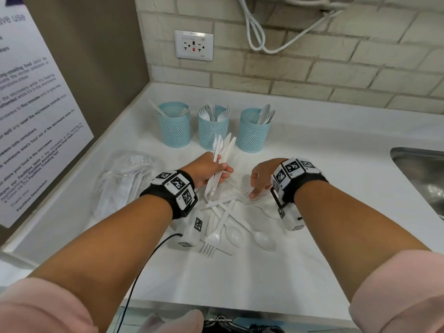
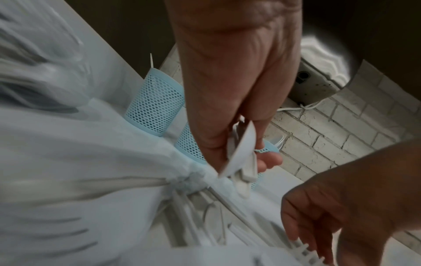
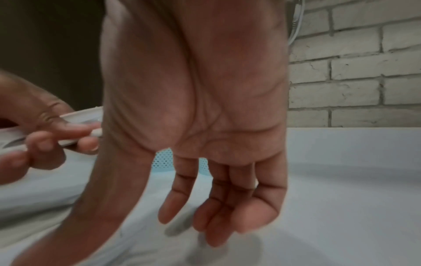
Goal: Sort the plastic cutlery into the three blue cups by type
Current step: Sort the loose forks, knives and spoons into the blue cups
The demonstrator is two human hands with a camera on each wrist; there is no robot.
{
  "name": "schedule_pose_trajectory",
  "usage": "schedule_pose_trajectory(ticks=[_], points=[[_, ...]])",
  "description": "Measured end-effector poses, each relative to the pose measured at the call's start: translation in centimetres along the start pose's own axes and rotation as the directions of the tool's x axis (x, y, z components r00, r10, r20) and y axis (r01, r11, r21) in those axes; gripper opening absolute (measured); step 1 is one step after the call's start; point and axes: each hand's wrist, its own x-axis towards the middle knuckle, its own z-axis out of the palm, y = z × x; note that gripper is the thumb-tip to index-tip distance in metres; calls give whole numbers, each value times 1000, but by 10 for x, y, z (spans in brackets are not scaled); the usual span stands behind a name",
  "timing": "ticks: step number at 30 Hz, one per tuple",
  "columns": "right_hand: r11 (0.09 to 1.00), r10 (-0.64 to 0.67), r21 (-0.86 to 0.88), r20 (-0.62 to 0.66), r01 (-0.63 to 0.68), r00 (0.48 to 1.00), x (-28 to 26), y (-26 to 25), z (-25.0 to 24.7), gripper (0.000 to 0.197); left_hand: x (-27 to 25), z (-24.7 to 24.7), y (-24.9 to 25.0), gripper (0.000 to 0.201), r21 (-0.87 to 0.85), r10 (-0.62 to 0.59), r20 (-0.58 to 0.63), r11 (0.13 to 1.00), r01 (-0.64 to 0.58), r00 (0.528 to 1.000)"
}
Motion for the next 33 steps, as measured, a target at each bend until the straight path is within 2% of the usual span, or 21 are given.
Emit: schedule_pose_trajectory(ticks=[2,5,8,12,14,16,18,19,22,24,28,33], points=[[996,-25,90,-4,25,1000,1,-3,6,60,0,0,-1,8,11,4,2,1000,-4,1000],[989,-66,132,-42,72,997,3,-11,10,53,2,-1,-3,18,14,6,3,1000,-6,1000],[985,-95,135,-84,106,992,13,-10,17,34,0,-3,-4,16,-9,2,13,1000,-2,1000],[986,-76,137,-148,96,986,16,-11,15,29,-2,-8,-6,17,-46,-9,16,999,10,1000],[970,-57,223,-179,97,982,11,-12,7,25,-3,-11,-7,20,-72,-8,6,997,8,1000],[865,-30,487,-196,124,980,8,-12,-3,17,-1,-14,-8,27,-89,-2,-21,996,0,1000],[699,18,696,-243,162,970,7,-15,-13,10,-1,-17,-7,29,-102,10,-56,995,-15,998],[619,39,763,-268,187,963,6,-17,-17,7,0,-18,-7,29,-91,19,-73,996,-25,997],[410,83,859,-369,305,926,8,-27,-31,16,2,-24,-5,24,-64,43,-103,997,-50,994],[381,137,837,-472,393,871,10,-35,-38,7,0,-26,-3,15,-102,50,-89,993,-59,995],[372,188,791,-577,486,795,18,-44,-44,11,-3,-31,2,22,-116,73,-40,990,-78,996],[343,214,792,-589,505,779,22,-51,-47,12,-4,-32,7,25,-120,99,-20,988,-101,995]])
